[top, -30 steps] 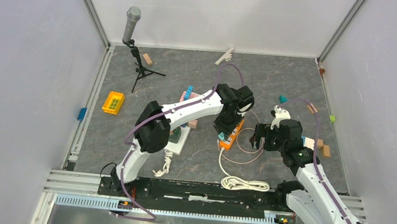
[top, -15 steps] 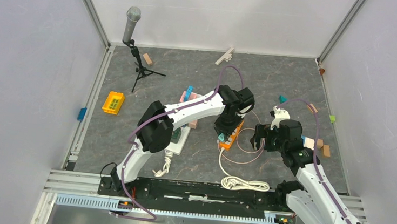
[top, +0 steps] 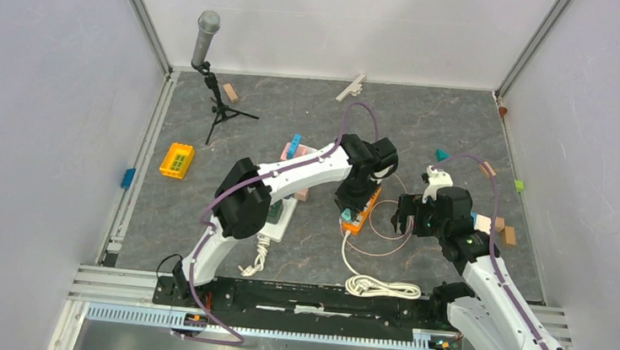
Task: Insert the plug
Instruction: Insert the plug into the socket.
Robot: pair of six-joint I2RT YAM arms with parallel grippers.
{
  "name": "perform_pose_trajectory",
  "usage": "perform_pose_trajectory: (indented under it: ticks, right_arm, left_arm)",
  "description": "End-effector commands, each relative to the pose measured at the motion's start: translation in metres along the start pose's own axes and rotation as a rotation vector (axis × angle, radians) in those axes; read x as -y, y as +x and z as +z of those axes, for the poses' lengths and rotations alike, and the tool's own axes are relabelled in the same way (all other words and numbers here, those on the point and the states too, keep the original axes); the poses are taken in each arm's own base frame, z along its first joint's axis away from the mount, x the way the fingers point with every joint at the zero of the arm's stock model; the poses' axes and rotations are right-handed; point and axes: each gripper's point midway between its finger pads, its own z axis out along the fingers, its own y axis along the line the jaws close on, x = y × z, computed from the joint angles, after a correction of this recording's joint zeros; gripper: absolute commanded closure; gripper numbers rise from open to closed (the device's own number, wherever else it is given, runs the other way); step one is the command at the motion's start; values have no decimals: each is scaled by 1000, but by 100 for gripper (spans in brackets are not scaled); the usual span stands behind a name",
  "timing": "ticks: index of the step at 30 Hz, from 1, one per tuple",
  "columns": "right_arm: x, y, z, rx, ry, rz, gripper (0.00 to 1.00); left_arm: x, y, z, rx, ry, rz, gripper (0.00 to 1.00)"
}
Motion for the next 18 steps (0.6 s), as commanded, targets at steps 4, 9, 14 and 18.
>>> perform_pose_trajectory:
  ticks: [4, 9, 14, 18]
  right_arm:
    - [-3, -16, -4, 52, -11, -13, 2]
    - [-3, -15, -3, 51, -15, -12, 2]
    - [-3, -12, -3, 46, -15, -12, 2]
    - [-3, -10, -2, 42, -17, -11, 2]
  left_arm:
    - [-29, 2, 21, 18, -154, -67, 98]
    - [-29, 4, 26, -5, -135, -88, 98]
    - [-40, 10, 39, -49, -204, -97, 98]
    - [-53, 11, 33, -36, -268, -94, 98]
